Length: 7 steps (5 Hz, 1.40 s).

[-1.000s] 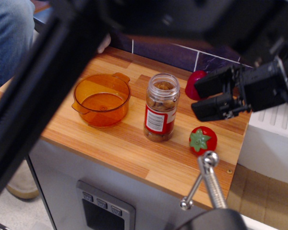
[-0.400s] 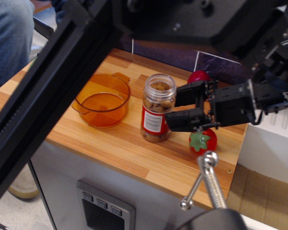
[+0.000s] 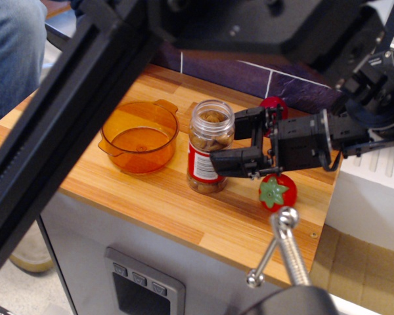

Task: Pour almonds in pot

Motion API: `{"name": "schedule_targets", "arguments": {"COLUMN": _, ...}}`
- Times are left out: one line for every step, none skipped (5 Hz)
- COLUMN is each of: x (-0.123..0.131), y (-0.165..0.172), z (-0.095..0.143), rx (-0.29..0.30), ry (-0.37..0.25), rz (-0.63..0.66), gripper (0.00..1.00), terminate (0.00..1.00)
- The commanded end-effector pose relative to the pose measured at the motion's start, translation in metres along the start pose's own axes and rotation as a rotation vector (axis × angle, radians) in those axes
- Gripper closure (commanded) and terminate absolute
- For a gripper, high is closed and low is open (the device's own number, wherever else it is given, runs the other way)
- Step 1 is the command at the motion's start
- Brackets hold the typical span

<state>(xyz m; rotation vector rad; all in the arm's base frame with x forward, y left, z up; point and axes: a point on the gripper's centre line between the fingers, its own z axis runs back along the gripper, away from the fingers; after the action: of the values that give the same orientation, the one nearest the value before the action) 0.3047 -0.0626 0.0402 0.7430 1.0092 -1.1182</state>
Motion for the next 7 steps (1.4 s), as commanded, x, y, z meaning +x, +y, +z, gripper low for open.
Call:
{"name": "schedule_targets", "arguments": {"x": -0.012, "y": -0.009, "z": -0.018, "rx": 0.019, "ry": 0.053, "rz": 0.066, "gripper": 0.0, "terminate": 0.0}}
{"name": "schedule_targets", "arguments": {"x": -0.016, "y": -0.011, "z": -0.023, "rx": 0.025, "ry": 0.094, "rz": 0.073, "gripper": 0.0, "terminate": 0.0}}
{"name": "schedule_targets", "arguments": {"x": -0.023, "y": -0.011, "z": -0.022, "rx": 0.044, "ry": 0.107, "rz": 0.075, "gripper": 0.0, "terminate": 0.0}}
{"name": "schedule_targets", "arguments": {"x": -0.032, "y": -0.009, "z": -0.017, "rx": 0.056, "ry": 0.055, "rz": 0.048, "gripper": 1.0, "terminate": 0.0}}
{"name": "schedule_targets", "arguments": {"x": -0.052, "y": -0.005, "z": -0.008, "rx": 0.038, "ry": -0.172, "rz": -0.068, "gripper": 1.0, "terminate": 0.0}}
{"name": "schedule_targets", "arguments": {"x": -0.07, "y": -0.001, "z": 0.004, "rx": 0.056, "ry": -0.416, "rz": -0.137, "gripper": 1.0, "terminate": 0.0}}
{"name": "schedule_targets", "arguments": {"x": -0.079, "y": 0.002, "z": 0.009, "rx": 0.064, "ry": -0.665, "rz": -0.18, "gripper": 1.0, "terminate": 0.0}}
